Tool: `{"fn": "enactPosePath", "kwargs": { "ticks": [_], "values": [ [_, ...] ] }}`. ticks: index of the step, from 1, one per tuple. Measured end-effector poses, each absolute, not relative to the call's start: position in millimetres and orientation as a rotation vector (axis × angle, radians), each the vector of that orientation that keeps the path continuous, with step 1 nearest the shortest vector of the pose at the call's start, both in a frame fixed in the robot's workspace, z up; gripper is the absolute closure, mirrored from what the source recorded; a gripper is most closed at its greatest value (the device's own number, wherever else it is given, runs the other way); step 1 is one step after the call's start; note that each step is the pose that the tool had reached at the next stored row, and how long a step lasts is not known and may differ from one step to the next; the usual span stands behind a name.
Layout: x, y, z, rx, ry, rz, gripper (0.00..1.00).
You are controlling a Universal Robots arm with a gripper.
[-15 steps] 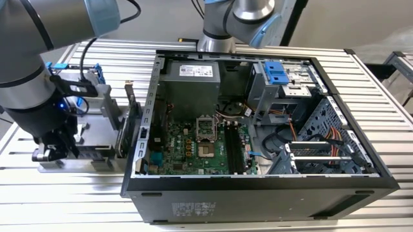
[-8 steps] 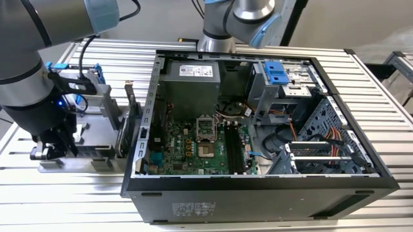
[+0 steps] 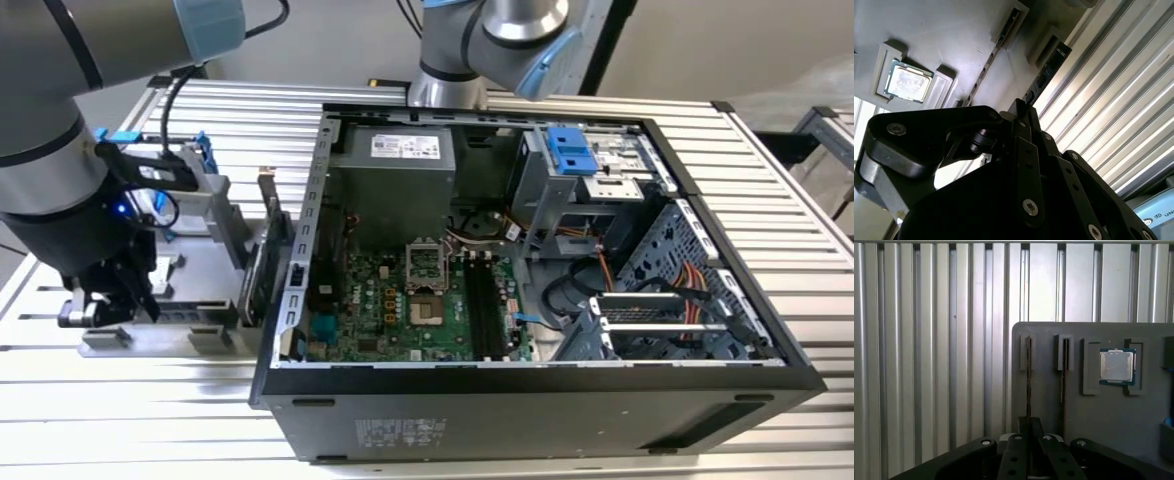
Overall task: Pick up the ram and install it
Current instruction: 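Pick up the ram and move it above insertion slot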
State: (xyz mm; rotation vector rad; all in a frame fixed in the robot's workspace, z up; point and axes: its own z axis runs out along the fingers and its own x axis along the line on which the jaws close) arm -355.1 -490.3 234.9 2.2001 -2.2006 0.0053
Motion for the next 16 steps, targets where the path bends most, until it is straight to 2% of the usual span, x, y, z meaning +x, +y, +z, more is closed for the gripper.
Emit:
{"fn": "enactPosePath", "kwargs": {
  "ticks": [16],
  "values": [
    [-355.2, -490.4, 241.1, 2.184, -2.218, 0.003, 1.00]
  ]
}}
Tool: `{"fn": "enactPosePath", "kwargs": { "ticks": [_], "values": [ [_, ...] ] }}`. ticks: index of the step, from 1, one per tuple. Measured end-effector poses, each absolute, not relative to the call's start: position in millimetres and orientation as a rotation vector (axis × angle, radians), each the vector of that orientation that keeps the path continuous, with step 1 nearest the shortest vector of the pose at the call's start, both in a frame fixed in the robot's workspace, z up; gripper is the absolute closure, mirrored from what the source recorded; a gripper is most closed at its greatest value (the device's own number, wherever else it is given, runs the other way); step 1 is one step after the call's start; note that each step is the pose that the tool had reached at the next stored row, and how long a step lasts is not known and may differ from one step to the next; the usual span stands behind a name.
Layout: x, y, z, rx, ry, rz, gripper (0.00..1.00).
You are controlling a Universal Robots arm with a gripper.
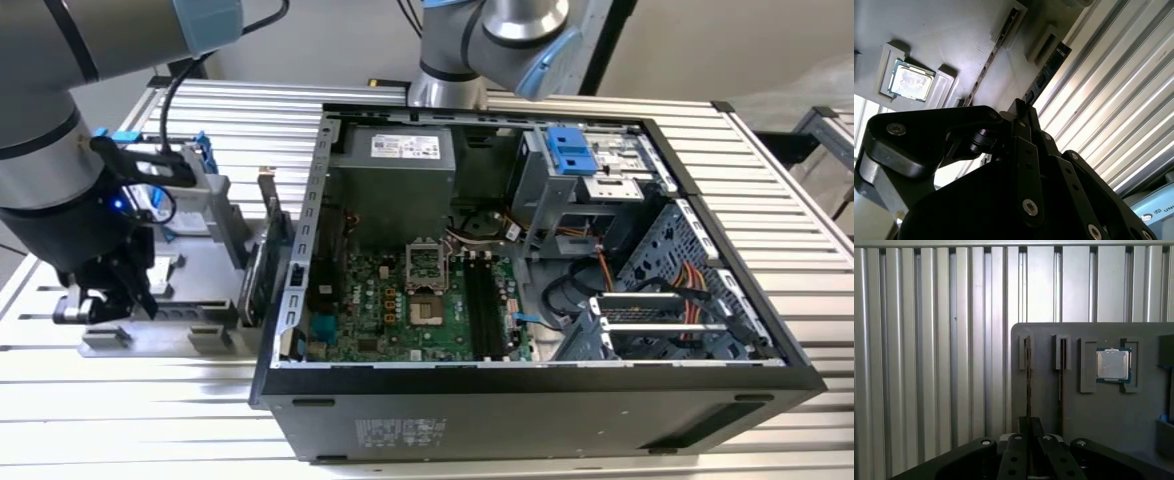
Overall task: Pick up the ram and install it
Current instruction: 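Pick up the ram and move it above insertion slot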
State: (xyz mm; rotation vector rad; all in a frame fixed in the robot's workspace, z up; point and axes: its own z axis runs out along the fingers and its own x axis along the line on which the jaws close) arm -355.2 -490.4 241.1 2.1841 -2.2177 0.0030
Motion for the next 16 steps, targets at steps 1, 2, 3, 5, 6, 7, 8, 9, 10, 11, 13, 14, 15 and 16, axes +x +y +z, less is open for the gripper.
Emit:
{"fn": "enactPosePath", "kwargs": {
  "ticks": [1, 2, 3, 5, 6, 7, 8, 9, 10, 11, 13, 14, 15, 16],
  "values": [
    [-355.2, -490.3, 241.7, 2.182, -2.220, 0.003, 1.00],
    [-355.2, -490.3, 242.3, 2.181, -2.222, 0.002, 1.00],
    [-355.2, -490.3, 242.7, 2.179, -2.224, 0.002, 1.00],
    [-355.2, -490.3, 243.9, 2.174, -2.229, 0.001, 1.00],
    [-355.2, -490.3, 244.5, 2.172, -2.232, 0.000, 1.00],
    [-355.2, -490.3, 245.2, 2.170, -2.234, -0.001, 1.00],
    [-355.2, -490.3, 245.9, 2.168, -2.237, -0.001, 1.00],
    [-355.2, -490.3, 246.7, 2.166, -2.240, -0.002, 1.00],
    [-355.2, -490.3, 247.3, 2.164, -2.241, -0.002, 1.00],
    [-355.2, -490.3, 247.9, 2.164, -2.242, -0.002, 1.00],
    [-355.2, -490.4, 249.3, 2.163, -2.242, -0.002, 1.00],
    [-355.2, -490.3, 250.1, 2.163, -2.242, -0.002, 1.00],
    [-355.1, -490.3, 250.7, 2.163, -2.242, -0.002, 1.00],
    [-355.2, -490.3, 251.4, 2.163, -2.242, -0.002, 1.00]
  ]
}}
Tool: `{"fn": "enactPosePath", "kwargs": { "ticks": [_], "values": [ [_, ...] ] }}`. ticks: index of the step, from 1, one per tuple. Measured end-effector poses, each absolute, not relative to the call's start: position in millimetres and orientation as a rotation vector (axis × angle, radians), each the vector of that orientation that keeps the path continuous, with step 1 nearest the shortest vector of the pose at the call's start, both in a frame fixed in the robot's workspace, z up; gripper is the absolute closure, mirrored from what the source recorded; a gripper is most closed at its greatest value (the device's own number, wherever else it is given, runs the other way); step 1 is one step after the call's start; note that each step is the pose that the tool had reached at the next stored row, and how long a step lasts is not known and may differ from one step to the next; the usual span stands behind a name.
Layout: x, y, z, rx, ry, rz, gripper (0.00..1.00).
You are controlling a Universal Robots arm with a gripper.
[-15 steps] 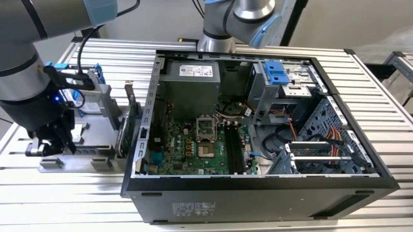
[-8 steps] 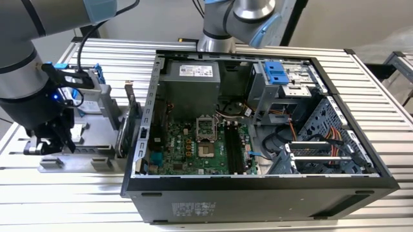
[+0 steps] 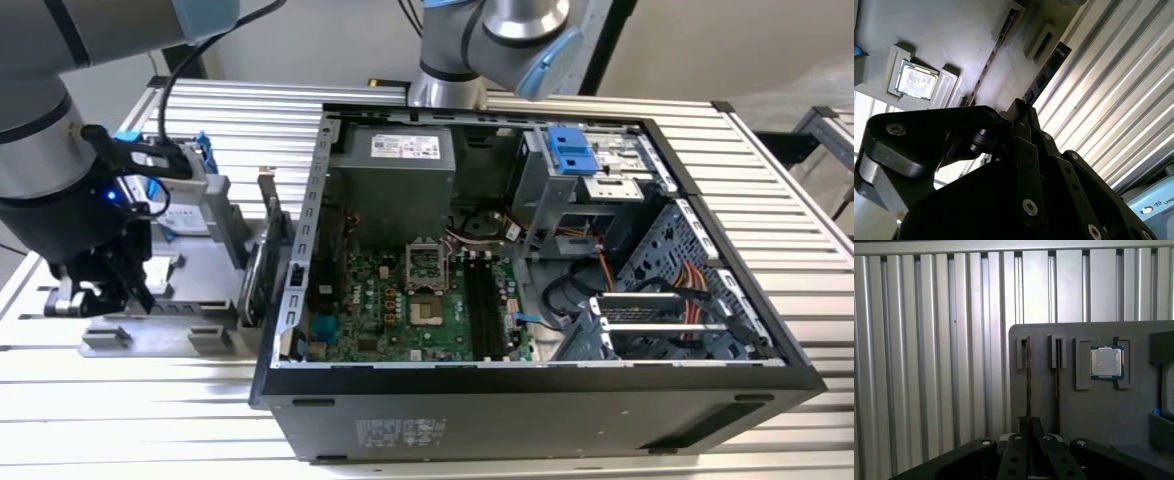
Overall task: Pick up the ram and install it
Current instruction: 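Pick up the ram and move it above insertion slot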
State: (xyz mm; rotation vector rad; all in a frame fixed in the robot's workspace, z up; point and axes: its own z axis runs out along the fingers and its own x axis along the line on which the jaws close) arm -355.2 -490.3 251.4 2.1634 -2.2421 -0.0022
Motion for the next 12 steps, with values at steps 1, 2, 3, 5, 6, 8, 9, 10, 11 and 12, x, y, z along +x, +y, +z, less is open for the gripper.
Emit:
{"fn": "enactPosePath", "kwargs": {
  "ticks": [1, 2, 3, 5, 6, 8, 9, 10, 11, 12],
  "values": [
    [-355.2, -490.3, 251.8, 2.163, -2.242, -0.002, 1.00],
    [-355.1, -490.3, 252.3, 2.164, -2.242, -0.002, 1.00],
    [-355.1, -490.3, 252.8, 2.163, -2.242, -0.002, 1.00],
    [-355.2, -490.3, 253.7, 2.164, -2.242, -0.002, 1.00],
    [-355.2, -490.3, 254.1, 2.164, -2.242, -0.002, 1.00],
    [-355.2, -490.3, 254.9, 2.163, -2.242, -0.002, 1.00],
    [-355.1, -490.3, 255.2, 2.164, -2.242, -0.002, 1.00],
    [-355.1, -490.3, 255.5, 2.164, -2.242, -0.002, 1.00],
    [-355.2, -490.3, 255.9, 2.163, -2.242, -0.002, 1.00],
    [-355.2, -490.3, 256.2, 2.163, -2.242, -0.002, 1.00]
  ]
}}
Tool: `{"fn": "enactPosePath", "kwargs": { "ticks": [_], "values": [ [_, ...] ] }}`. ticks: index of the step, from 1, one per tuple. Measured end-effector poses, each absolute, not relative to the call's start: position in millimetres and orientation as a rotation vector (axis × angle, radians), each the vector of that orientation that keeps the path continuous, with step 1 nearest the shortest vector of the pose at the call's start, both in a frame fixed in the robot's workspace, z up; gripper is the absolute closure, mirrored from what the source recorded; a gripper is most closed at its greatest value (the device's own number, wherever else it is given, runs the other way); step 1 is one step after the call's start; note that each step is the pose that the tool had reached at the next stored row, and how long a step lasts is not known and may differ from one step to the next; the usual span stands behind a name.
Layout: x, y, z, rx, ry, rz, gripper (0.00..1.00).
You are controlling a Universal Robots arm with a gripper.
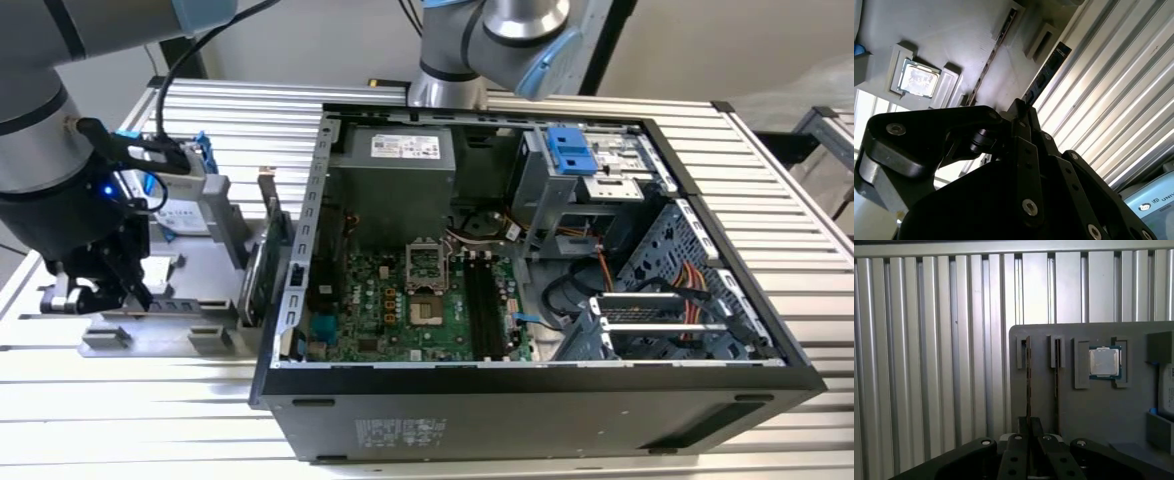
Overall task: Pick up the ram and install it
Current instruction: 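Pick up the ram and move it above insertion slot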
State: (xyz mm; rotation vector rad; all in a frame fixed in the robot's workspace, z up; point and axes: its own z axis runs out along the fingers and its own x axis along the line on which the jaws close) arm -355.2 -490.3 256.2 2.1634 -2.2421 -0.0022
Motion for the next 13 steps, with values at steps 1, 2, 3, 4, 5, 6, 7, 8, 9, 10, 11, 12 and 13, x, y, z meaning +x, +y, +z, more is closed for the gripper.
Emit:
{"fn": "enactPosePath", "kwargs": {
  "ticks": [1, 2, 3, 4, 5, 6, 7, 8, 9, 10, 11, 12, 13],
  "values": [
    [-355.2, -490.3, 256.5, 2.163, -2.242, -0.002, 1.00],
    [-355.2, -490.3, 256.7, 2.163, -2.242, -0.002, 1.00],
    [-355.2, -490.3, 256.9, 2.163, -2.242, -0.002, 1.00],
    [-355.2, -490.3, 257.2, 2.163, -2.242, -0.002, 1.00],
    [-355.2, -490.3, 257.5, 2.163, -2.242, -0.002, 1.00],
    [-355.2, -490.3, 257.8, 2.163, -2.242, -0.002, 1.00],
    [-355.2, -490.3, 258.1, 2.163, -2.242, -0.002, 1.00],
    [-355.1, -490.3, 258.2, 2.164, -2.242, -0.002, 1.00],
    [-355.2, -490.3, 258.4, 2.164, -2.242, -0.002, 1.00],
    [-355.2, -490.3, 258.6, 2.163, -2.242, -0.002, 1.00],
    [-355.2, -490.3, 258.9, 2.163, -2.242, -0.002, 1.00],
    [-355.2, -490.3, 259.1, 2.163, -2.242, -0.002, 1.00],
    [-355.2, -490.3, 259.3, 2.163, -2.242, -0.002, 1.00]
  ]
}}
